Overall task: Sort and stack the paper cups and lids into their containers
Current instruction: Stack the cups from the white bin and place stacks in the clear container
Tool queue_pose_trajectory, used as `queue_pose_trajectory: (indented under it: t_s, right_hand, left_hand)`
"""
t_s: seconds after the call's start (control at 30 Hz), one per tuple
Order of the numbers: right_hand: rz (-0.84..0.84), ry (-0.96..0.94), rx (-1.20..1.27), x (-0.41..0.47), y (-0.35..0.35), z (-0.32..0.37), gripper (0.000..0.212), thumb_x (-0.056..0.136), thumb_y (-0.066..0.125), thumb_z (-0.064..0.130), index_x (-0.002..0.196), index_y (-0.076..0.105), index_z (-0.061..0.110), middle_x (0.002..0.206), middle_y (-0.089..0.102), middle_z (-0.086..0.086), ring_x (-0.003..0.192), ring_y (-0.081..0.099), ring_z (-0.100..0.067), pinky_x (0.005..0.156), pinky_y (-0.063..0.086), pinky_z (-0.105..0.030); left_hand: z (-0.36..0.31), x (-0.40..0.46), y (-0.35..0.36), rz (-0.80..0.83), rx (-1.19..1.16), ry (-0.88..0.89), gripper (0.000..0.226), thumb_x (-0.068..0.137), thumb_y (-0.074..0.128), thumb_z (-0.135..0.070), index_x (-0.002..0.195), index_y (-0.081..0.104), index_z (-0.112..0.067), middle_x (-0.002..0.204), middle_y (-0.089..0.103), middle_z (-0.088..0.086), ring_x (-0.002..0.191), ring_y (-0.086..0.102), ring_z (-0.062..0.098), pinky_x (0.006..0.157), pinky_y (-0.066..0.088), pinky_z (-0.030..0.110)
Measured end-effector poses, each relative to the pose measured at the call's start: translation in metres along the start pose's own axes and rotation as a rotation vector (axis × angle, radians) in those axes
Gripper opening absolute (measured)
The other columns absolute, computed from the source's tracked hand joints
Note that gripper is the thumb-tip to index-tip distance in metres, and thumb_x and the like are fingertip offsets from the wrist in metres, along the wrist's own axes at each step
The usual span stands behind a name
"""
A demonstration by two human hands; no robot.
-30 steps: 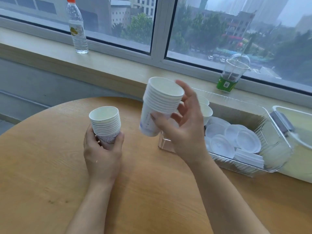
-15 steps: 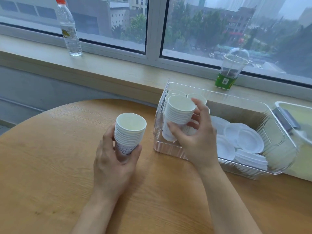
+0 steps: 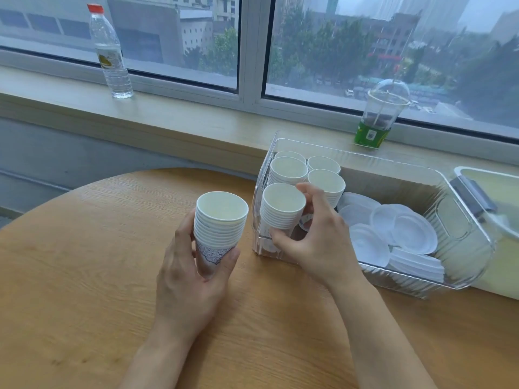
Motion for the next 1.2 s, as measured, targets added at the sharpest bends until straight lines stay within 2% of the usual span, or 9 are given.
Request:
queue_pose_trajectory:
  t_s: [0.27, 0.4, 0.47, 0.63, 0.77, 0.9, 1.0, 1.1, 1.2]
  right_hand:
    - [0.092, 0.019, 0.064, 0.001, 0.003, -0.002, 0.083, 0.068, 0.093, 0.054, 0.135, 0.052, 0.032, 0.119, 0.065, 0.020, 0.096, 0.064, -0.004, 0.086, 0.057, -0.038]
    - [0.148, 0.011, 0.056, 0.001, 0.001, 0.001, 0.084, 0.070, 0.090, 0.058, 0.140, 0.051, 0.035, 0.124, 0.064, 0.023, 0.105, 0.064, -0.002, 0.090, 0.057, -0.038]
    - [0.166, 0.018, 0.045, 0.003, -0.009, 0.004, 0.079, 0.074, 0.085, 0.061, 0.141, 0.052, 0.036, 0.116, 0.066, 0.028, 0.103, 0.065, 0.004, 0.092, 0.057, -0.035]
    - [0.125, 0.003, 0.119, 0.006, -0.049, 0.026, 0.066, 0.073, 0.076, 0.072, 0.128, 0.066, 0.037, 0.101, 0.075, 0.018, 0.096, 0.072, -0.002, 0.092, 0.058, -0.036]
    - [0.386, -0.026, 0.122, -0.004, -0.043, 0.048, 0.076, 0.063, 0.078, 0.077, 0.130, 0.064, 0.043, 0.108, 0.073, 0.019, 0.103, 0.069, -0.004, 0.084, 0.055, -0.024]
    - [0.575, -0.035, 0.164, -0.012, -0.026, 0.055, 0.074, 0.066, 0.090, 0.061, 0.131, 0.061, 0.041, 0.110, 0.073, 0.015, 0.104, 0.070, -0.007, 0.093, 0.056, -0.031]
    - [0.543, -0.038, 0.177, -0.012, -0.035, 0.052, 0.068, 0.070, 0.091, 0.050, 0.129, 0.061, 0.039, 0.109, 0.074, 0.016, 0.103, 0.071, -0.004, 0.094, 0.055, -0.034]
    - [0.407, 0.007, 0.308, -0.004, -0.060, 0.041, 0.065, 0.074, 0.092, 0.041, 0.129, 0.058, 0.037, 0.105, 0.075, 0.006, 0.093, 0.073, -0.011, 0.088, 0.060, -0.037]
    - [0.209, 0.045, 0.493, 0.004, -0.090, 0.025, 0.067, 0.072, 0.092, 0.031, 0.128, 0.057, 0.029, 0.108, 0.074, -0.001, 0.092, 0.073, -0.018, 0.080, 0.062, -0.036]
  left_hand:
    - [-0.008, -0.005, 0.006, 0.034, 0.007, 0.048, 0.079, 0.083, 0.067, -0.049, 0.151, 0.042, -0.018, 0.134, 0.064, 0.000, 0.105, 0.061, 0.025, 0.094, 0.049, 0.037]
    - [-0.012, -0.007, 0.007, 0.045, 0.018, 0.053, 0.081, 0.085, 0.067, -0.056, 0.151, 0.045, -0.015, 0.133, 0.065, 0.001, 0.104, 0.062, 0.025, 0.092, 0.050, 0.037]
    - [-0.013, -0.009, 0.008, 0.045, 0.025, 0.045, 0.082, 0.086, 0.067, -0.058, 0.151, 0.046, -0.013, 0.130, 0.066, 0.003, 0.104, 0.063, 0.026, 0.091, 0.053, 0.041]
    - [-0.030, -0.015, 0.017, 0.085, 0.016, 0.103, 0.080, 0.089, 0.066, -0.056, 0.152, 0.046, -0.011, 0.131, 0.065, 0.002, 0.106, 0.061, 0.020, 0.092, 0.048, 0.031]
    - [-0.041, -0.019, 0.020, 0.108, 0.033, 0.180, 0.082, 0.094, 0.061, -0.063, 0.155, 0.044, -0.011, 0.134, 0.064, 0.000, 0.106, 0.062, 0.018, 0.089, 0.050, 0.032]
    - [-0.058, -0.026, 0.027, 0.133, 0.037, 0.266, 0.080, 0.098, 0.056, -0.066, 0.156, 0.043, -0.013, 0.131, 0.064, -0.001, 0.106, 0.063, 0.019, 0.090, 0.048, 0.026]
    - [-0.062, -0.029, 0.032, 0.173, 0.021, 0.310, 0.080, 0.097, 0.058, -0.065, 0.157, 0.039, -0.017, 0.139, 0.061, -0.005, 0.115, 0.064, 0.017, 0.096, 0.049, 0.026]
    - [-0.055, -0.028, 0.033, 0.212, 0.019, 0.273, 0.081, 0.095, 0.059, -0.065, 0.157, 0.040, -0.016, 0.142, 0.059, 0.000, 0.123, 0.062, 0.021, 0.097, 0.055, 0.040]
    - [-0.047, -0.026, 0.037, 0.245, 0.042, 0.228, 0.082, 0.094, 0.061, -0.062, 0.158, 0.044, -0.014, 0.155, 0.048, -0.001, 0.141, 0.050, 0.016, 0.117, 0.039, 0.025]
Point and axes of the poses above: each hand's wrist, its own x-axis towards the middle knuckle, its own y-axis out of the palm, z = x × y, the point moved 8 cm from there along x, towards the middle knuckle
